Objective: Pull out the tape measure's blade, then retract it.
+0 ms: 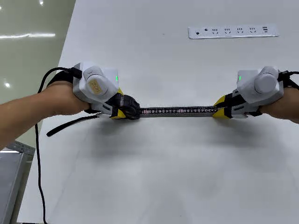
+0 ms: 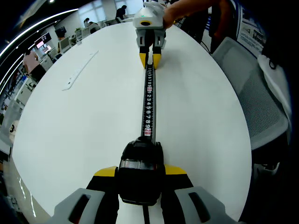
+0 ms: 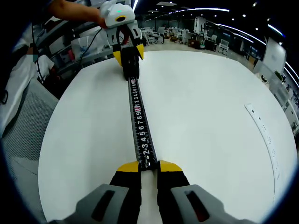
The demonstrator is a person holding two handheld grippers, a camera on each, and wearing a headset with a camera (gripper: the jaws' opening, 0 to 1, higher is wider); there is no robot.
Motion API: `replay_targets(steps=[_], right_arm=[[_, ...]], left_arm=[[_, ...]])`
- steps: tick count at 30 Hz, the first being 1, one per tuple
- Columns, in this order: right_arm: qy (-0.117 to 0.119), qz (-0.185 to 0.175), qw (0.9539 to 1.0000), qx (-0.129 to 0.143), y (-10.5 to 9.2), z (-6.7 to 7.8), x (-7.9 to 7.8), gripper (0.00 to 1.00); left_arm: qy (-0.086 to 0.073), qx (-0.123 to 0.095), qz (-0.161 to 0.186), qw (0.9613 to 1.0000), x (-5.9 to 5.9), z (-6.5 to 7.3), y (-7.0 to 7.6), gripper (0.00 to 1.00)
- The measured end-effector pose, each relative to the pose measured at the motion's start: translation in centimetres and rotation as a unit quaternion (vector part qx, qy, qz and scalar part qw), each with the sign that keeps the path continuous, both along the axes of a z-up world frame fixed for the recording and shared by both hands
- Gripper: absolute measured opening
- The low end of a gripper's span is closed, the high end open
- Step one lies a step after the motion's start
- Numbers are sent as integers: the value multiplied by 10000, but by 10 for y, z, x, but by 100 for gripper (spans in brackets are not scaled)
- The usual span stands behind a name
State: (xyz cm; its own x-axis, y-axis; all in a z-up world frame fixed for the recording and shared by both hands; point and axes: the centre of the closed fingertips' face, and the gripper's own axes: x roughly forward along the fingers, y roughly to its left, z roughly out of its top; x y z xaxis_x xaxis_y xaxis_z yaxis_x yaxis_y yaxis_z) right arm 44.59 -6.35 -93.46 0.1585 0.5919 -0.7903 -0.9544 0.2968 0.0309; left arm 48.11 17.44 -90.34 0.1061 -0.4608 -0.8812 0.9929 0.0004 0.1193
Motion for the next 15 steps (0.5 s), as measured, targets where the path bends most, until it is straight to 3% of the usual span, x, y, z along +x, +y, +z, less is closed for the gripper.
replay_targets(steps=[15], right_arm=[[12,-73,10000,3,-2,-2,3,11]], left_arm=[[-7,-26,0,10000,0,0,0,31]])
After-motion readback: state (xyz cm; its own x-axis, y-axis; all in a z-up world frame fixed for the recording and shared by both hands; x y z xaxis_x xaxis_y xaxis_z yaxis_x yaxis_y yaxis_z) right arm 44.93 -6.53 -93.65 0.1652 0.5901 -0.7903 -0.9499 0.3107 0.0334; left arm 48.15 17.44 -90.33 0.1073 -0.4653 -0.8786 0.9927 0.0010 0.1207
